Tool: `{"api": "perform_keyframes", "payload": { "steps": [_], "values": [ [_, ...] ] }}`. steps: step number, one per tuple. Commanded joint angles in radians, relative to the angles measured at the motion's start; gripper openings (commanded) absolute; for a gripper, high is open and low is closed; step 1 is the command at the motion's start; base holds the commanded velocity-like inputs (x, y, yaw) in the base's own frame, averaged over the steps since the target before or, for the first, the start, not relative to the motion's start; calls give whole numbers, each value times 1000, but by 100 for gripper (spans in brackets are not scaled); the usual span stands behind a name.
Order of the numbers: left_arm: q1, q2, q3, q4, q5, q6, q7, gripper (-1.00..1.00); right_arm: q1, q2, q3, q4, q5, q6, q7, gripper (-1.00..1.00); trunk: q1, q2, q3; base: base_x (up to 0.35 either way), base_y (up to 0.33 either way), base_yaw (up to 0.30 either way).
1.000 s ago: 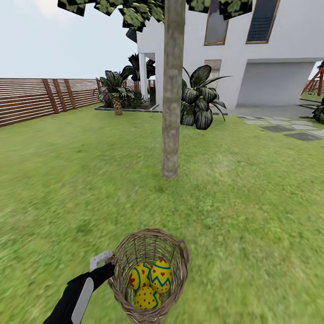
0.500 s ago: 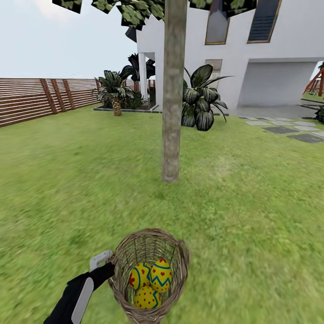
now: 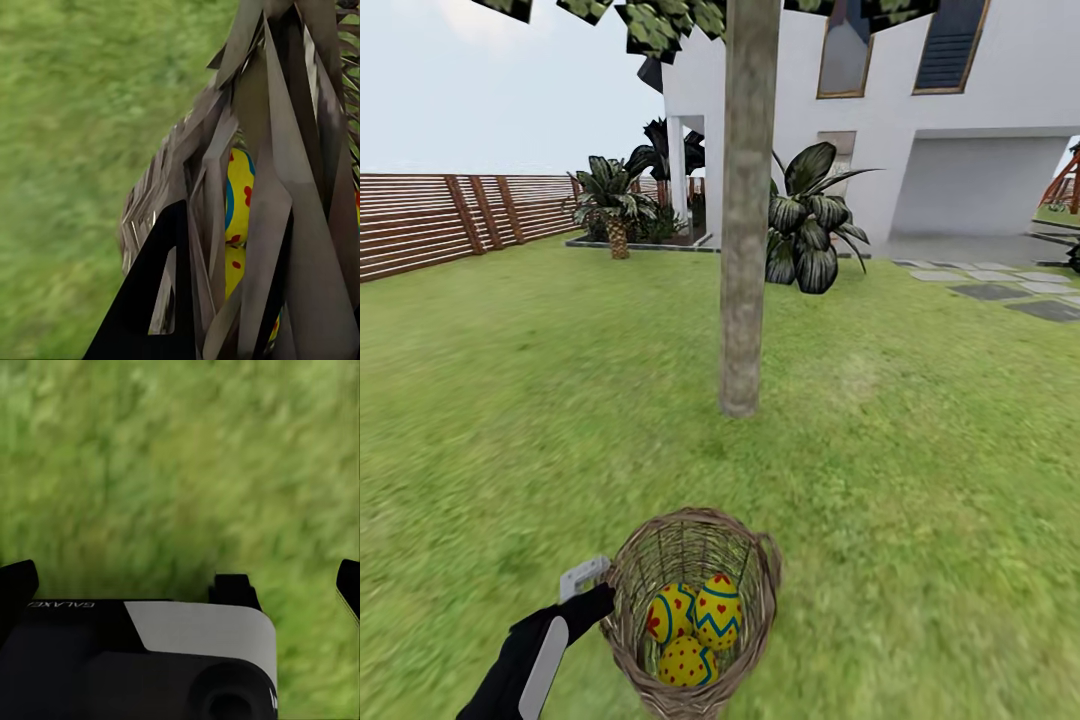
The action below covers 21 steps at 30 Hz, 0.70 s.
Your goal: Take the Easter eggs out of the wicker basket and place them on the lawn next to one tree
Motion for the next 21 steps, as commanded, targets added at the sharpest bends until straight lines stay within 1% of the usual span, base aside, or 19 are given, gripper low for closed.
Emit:
{"api": "perform_keyframes", "payload": {
  "steps": [1, 21],
  "values": [
    [-1, -1, 1, -2, 17, 5, 6, -100, -1, -1, -9, 2, 9, -5, 3, 100, 1, -1, -1, 339, 0, 0],
    [-1, -1, 1, -3, 17, 5, 6, -100, 0, -1, -9, 2, 9, -7, 3, 100, 1, -1, -1, 339, 0, 0]
  ]
}}
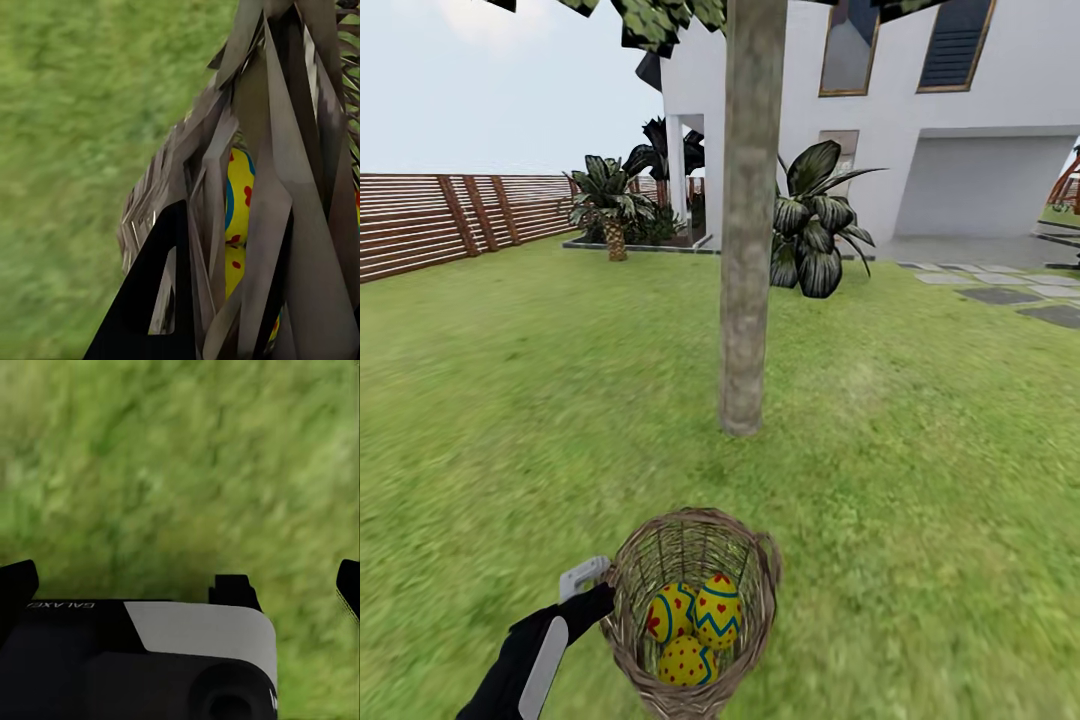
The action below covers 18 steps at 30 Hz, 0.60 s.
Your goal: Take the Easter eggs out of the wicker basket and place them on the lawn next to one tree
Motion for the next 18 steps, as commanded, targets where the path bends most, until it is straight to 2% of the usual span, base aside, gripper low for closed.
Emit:
{"api": "perform_keyframes", "payload": {
  "steps": [1, 18],
  "values": [
    [-1, -1, 1, -2, 17, 5, 6, -100, -1, -1, -9, 2, 8, -4, 3, 100, 1, -1, -1, 339, 0, 0],
    [-1, -1, 1, -2, 17, 5, 6, -100, -1, -1, -9, 2, 8, -3, 3, 100, 1, -1, -1, 339, 0, 0]
  ]
}}
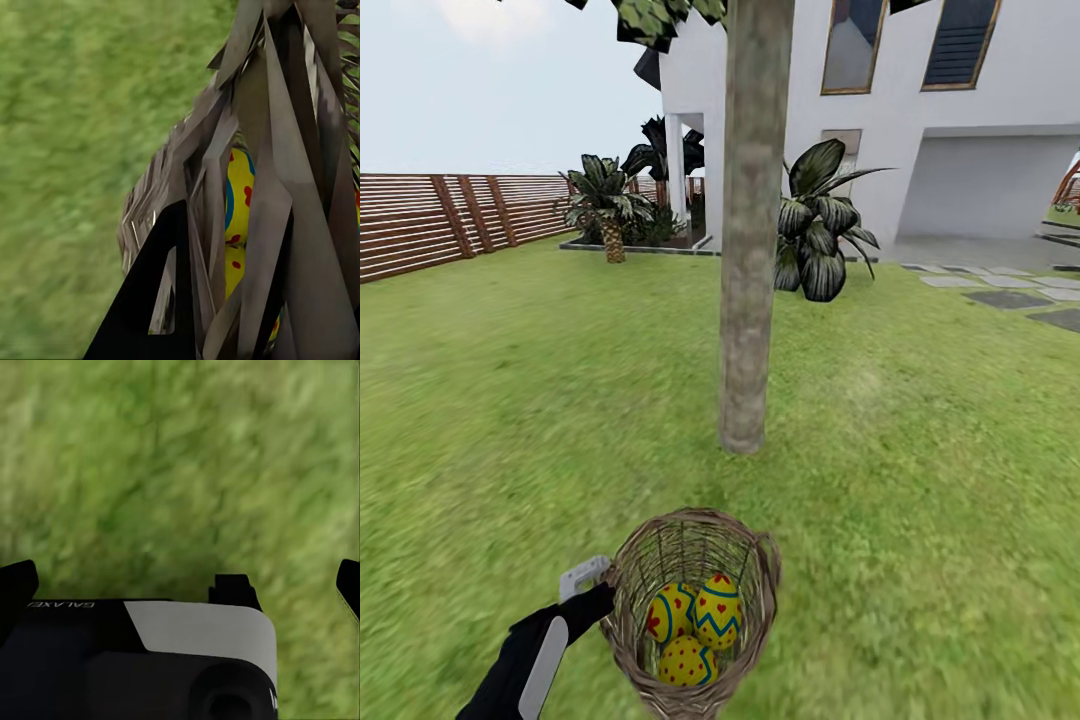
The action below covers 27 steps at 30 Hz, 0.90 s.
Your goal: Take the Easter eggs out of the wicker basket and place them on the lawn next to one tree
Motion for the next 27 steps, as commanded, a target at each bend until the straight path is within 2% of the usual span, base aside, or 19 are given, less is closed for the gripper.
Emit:
{"api": "perform_keyframes", "payload": {
  "steps": [1, 27],
  "values": [
    [-1, -1, 1, -2, 18, 5, 6, -100, -1, -1, -8, 2, 8, -4, 3, 100, 1, -1, -1, 339, 0, 0],
    [-1, -1, 1, -2, 18, 5, 6, -100, -1, -2, -10, 2, 7, -7, 4, 100, 1, -1, -1, 339, 0, 0]
  ]
}}
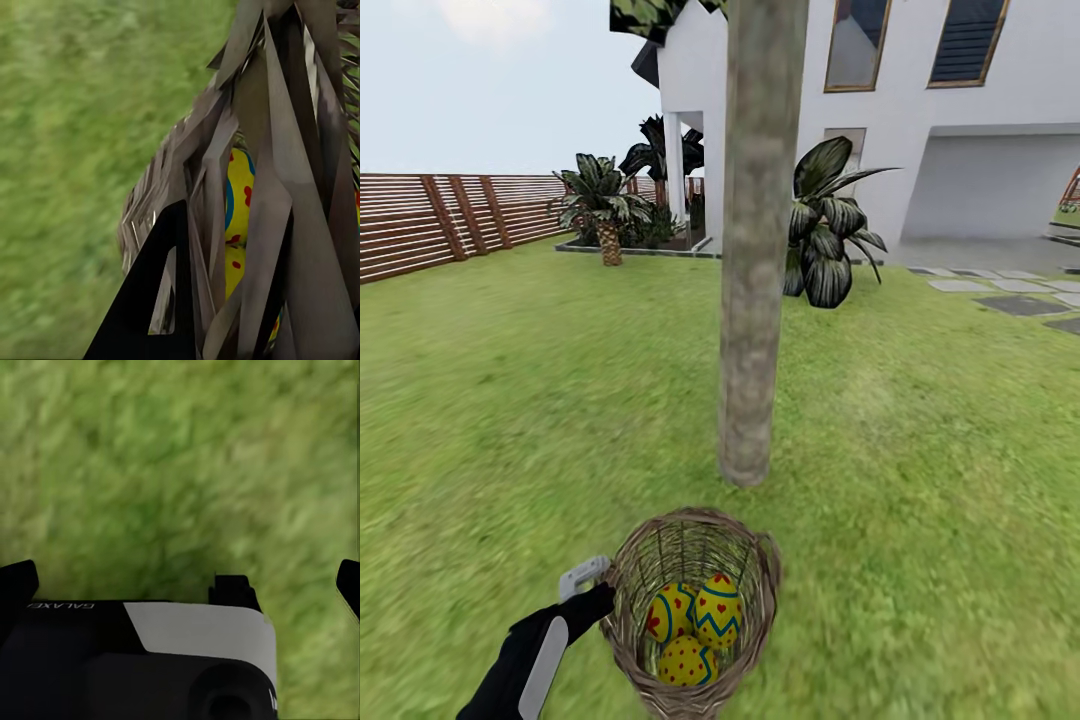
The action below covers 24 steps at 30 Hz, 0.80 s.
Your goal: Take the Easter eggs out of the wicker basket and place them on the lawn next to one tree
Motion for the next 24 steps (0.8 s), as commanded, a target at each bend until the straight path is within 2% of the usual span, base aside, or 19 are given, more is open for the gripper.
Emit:
{"api": "perform_keyframes", "payload": {
  "steps": [1, 8, 14, 16, 19, 20, 22, 23, 24],
  "values": [
    [-1, -1, 1, -2, 18, 5, 6, -100, -1, -1, -9, 2, 8, -4, 3, 100, 1, -1, -1, 336, 0, 0],
    [-1, -1, 1, -2, 18, 5, 6, -100, -1, -1, -8, 0, 11, 1, 13, 100, 1, -1, -1, 69, 0, 0],
    [-1, -1, 1, -2, 18, 3, 6, -100, -10, -15, -12, -44, 9, 15, 38, 100, 1, -1, -1, 0, 0, 0],
    [-1, -1, 1, -2, 18, 3, 6, -100, -30, -13, -14, -124, 5, 148, 41, 100, 1, -1, -1, 0, 0, 0],
    [-1, -1, 1, -2, 18, 3, 6, -100, -52, -10, -20, -403, -1, 367, 43, 100, 1, -1, -1, 0, 0, 0],
    [-1, -1, 1, -2, 18, 3, 6, -100, -59, -10, -27, -497, -14, 429, 43, 100, 1, -1, -1, 0, 0, 0],
    [-1, -1, 2, -7, 18, 3, 6, -100, -76, -14, -55, -608, -170, 523, 41, 100, 1, -1, -1, 0, 0, 0],
    [-1, -1, 2, -7, 18, 3, 6, -100, -87, -14, -58, -634, -220, 556, 41, 100, 1, -1, -1, 0, 0, 0],
    [-1, -1, 2, -8, 18, 3, 6, -100, -93, -14, -58, -660, -242, 570, 41, 100, 1, -1, -1, 0, 0, 0]
  ]
}}
